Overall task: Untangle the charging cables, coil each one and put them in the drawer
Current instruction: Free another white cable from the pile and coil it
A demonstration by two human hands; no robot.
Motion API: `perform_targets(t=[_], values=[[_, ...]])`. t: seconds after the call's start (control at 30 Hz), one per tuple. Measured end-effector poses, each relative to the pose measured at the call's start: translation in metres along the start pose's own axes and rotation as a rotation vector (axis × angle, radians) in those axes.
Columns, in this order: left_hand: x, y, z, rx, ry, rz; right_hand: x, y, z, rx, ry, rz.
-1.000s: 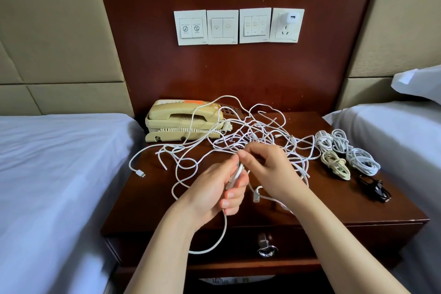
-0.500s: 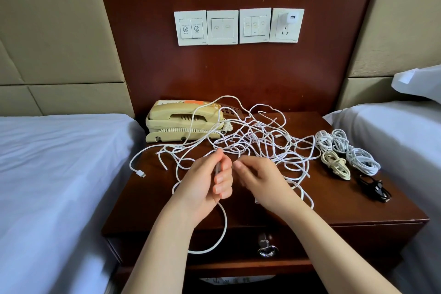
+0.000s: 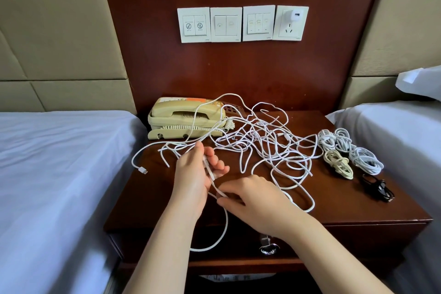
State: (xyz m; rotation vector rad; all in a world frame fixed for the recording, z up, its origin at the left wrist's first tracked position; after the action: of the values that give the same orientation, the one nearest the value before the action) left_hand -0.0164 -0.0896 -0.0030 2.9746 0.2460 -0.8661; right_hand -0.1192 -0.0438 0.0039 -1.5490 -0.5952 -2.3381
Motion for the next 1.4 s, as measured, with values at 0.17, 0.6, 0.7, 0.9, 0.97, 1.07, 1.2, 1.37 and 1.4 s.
perform_targets(t=[0.17,0.6,0.7,0.9,0.97,1.07,1.2,1.37,1.4], values=[[0.003,0.002,-0.005,-0.155,0.385,0.011,0.016,-0.004,0.003,0.038,0.073,-0.202],[-0.029,-0.015,0.020,-0.037,0.603,0.329,0.037,-0.003,-0.031,-0.159,0.274,-0.479],[-0.029,-0.018,0.022,0.021,0.566,0.378,0.036,-0.001,-0.036,-0.179,0.387,-0.442],[-0.032,-0.030,0.022,0.156,0.473,0.516,0.034,0.007,-0.055,-0.176,0.554,-0.387],[-0.031,-0.034,0.022,0.197,0.450,0.537,0.029,0.009,-0.060,-0.187,0.625,-0.330],[-0.029,-0.036,0.020,0.237,0.419,0.557,0.025,0.011,-0.060,-0.180,0.707,-0.274],[-0.028,-0.038,0.015,0.264,0.337,0.573,0.020,0.012,-0.054,-0.156,0.812,-0.217],[-0.028,-0.039,0.010,0.232,0.248,0.558,0.013,0.012,-0.050,-0.165,0.866,-0.130],[-0.028,-0.038,0.009,0.223,0.215,0.543,0.011,0.011,-0.050,-0.173,0.844,-0.118]])
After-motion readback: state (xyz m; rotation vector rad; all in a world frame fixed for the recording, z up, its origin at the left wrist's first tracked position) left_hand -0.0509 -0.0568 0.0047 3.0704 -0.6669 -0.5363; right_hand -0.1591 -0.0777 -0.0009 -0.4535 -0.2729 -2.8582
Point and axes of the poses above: each hand's wrist, its own y-axis towards the middle knuckle, its own x-axis out of the back of the hand, z = x × y, the point moved 5 cm from there along y, towards the middle knuckle, and after that the axes turned 5 degrees about -x, right-handed, at the moved point
